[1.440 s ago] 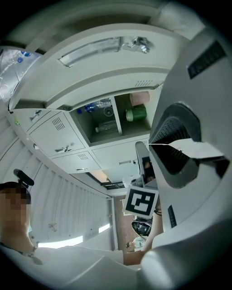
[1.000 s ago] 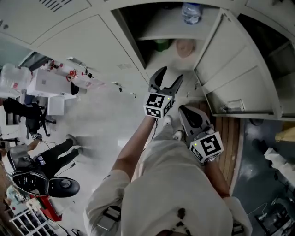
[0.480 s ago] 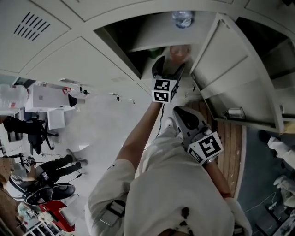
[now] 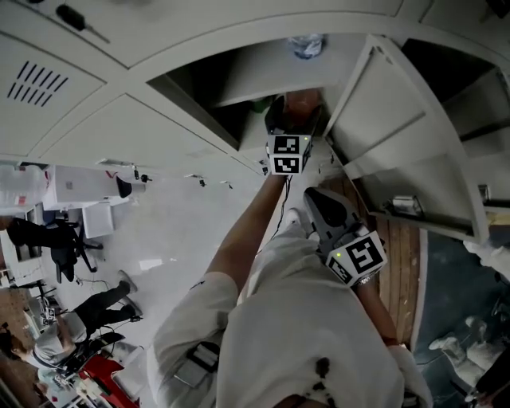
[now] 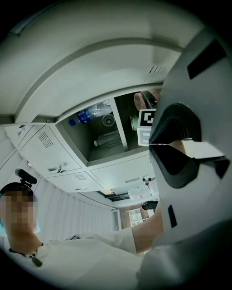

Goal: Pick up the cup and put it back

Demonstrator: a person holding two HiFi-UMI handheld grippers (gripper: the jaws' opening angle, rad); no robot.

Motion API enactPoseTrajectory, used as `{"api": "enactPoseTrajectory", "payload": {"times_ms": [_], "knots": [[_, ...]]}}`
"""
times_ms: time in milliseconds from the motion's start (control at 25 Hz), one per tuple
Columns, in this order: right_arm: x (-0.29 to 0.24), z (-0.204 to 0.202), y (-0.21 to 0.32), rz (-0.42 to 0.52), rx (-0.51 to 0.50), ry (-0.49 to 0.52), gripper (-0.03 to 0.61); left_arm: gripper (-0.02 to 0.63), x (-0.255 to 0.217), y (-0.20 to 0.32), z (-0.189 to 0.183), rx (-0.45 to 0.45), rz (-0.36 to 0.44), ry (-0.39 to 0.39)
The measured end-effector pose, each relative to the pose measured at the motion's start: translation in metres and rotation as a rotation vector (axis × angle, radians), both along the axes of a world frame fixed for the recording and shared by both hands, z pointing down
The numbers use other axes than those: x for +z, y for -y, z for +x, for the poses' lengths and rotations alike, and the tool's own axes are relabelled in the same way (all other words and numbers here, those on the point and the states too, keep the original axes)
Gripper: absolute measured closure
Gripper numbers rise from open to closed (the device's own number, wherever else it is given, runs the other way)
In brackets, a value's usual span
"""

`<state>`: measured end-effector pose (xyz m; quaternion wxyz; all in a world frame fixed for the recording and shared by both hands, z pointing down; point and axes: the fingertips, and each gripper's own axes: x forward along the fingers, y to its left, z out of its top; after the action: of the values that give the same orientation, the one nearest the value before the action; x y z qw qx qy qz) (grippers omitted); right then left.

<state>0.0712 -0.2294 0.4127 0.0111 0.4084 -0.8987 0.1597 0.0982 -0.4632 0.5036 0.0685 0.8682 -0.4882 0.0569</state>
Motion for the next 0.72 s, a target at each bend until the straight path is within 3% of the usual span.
{"api": "enactPoseTrajectory", "payload": {"times_ms": [240, 280, 440, 720], "knots": [[0.005, 0.002, 0.001, -0.015, 0.015, -0.004, 0.552, 0.234, 0.000, 0.006, 0.003, 0.010, 0.017, 0.022], [0.007, 0.002, 0.001, -0.018, 0.020, -0.004, 0.552, 0.267, 0.000, 0.006, 0.003, 0.007, 0.018, 0.022], [0.011, 0.006, 0.002, -0.027, 0.040, -0.001, 0.552, 0.275, 0.000, 0.004, 0.000, 0.011, 0.019, 0.022], [0.017, 0.009, -0.002, -0.034, 0.051, 0.013, 0.552, 0.275, -0.010, -0.016, -0.013, 0.037, 0.044, -0.009]]}}
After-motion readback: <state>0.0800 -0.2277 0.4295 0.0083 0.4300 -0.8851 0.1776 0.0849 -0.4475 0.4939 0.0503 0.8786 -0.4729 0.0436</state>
